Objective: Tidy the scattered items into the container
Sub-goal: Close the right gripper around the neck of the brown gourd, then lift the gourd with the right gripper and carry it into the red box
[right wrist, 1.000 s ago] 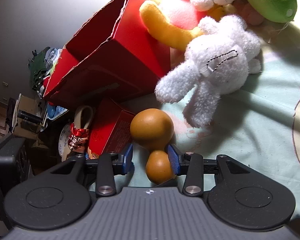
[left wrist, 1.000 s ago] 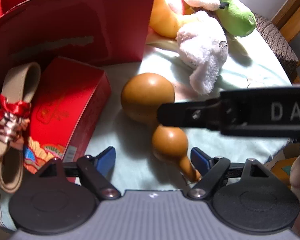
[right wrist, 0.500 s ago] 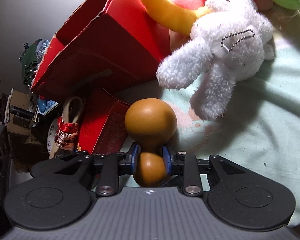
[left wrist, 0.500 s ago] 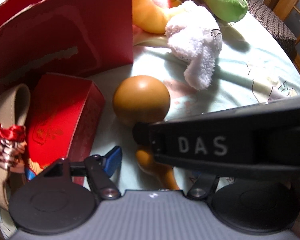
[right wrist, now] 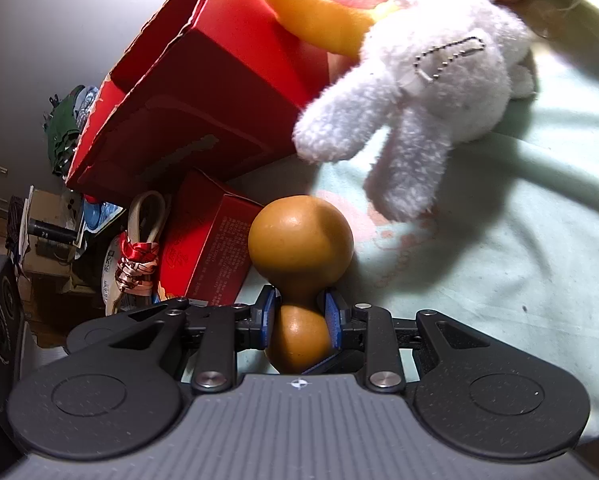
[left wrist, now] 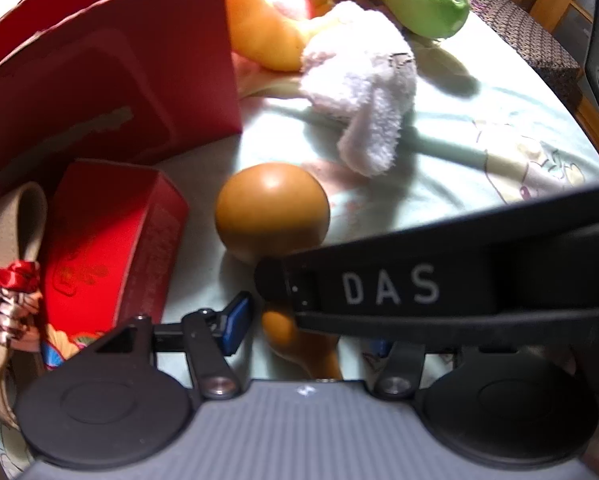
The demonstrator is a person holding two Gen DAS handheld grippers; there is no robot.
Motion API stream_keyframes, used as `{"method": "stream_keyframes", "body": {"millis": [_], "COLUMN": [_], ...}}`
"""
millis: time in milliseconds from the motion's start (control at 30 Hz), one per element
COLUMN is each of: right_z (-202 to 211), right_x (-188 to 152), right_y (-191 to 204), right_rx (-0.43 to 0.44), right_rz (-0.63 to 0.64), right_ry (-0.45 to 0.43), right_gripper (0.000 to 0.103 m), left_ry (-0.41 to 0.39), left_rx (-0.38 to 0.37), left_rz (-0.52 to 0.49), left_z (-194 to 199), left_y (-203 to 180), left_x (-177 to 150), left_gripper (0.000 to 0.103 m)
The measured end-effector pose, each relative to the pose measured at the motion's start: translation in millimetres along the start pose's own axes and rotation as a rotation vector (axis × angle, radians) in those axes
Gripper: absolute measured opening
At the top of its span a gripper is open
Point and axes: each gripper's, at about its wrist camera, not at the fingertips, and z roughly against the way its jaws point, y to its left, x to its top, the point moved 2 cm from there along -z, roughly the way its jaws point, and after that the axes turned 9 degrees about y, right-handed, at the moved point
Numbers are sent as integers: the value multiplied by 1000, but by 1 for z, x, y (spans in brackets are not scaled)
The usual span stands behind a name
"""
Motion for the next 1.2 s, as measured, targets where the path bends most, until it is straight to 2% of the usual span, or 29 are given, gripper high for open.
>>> {"method": "stream_keyframes", "body": {"millis": [100,167,200,267,367,500,533,667,733,767,833,900,967,1100,1200], "right_z": [8,13,15,17,14,12,11,8,7,4,-4,-11,-10,3,22], "right_x": [-2,-4,-5,-6,-8,-4,-2,2,3,4,8,10,9,6,2], "right_y": [-4,-8,-10,-16,-24,-28,-28,-16,-12,-10,-7,-3,-1,-5,-2], "right_rx": [0,22,37,42,22,22,31,66,70,66,64,70,56,65,68], "right_rz": [-8,-17,-24,-37,-50,-59,-59,-36,-16,-10,-1,16,26,26,33], "right_ry": [-20,-30,-33,-28,-33,-61,-57,-54,-47,-36,-17,-2,-7,-5,-30], "right_gripper": [28,24,18,17,21,44,44,46,46,46,46,40,39,37,37], "left_ry": [-2,-1,1,-2,-15,-39,-42,-44,-54,-58,-65,-73,-79,-67,-81], "left_rx": [-25,-55,-65,-72,-64,-127,-140,-210,-225,-224,-205,-177,-154,-188,-216], "left_rz": [-3,15,23,33,22,70,77,122,143,142,129,108,97,104,72], "left_z": [2,3,3,3,3,3,3,3,3,3,3,2,2,6,24], "left_y": [-1,2,3,4,2,14,17,30,33,32,29,25,23,22,14], "left_x": [-3,-5,-5,-5,-7,-8,-7,-6,-6,-5,-3,-1,1,3,5], "left_gripper": [49,48,42,41,41,43,43,63,61,56,54,51,51,48,47]}}
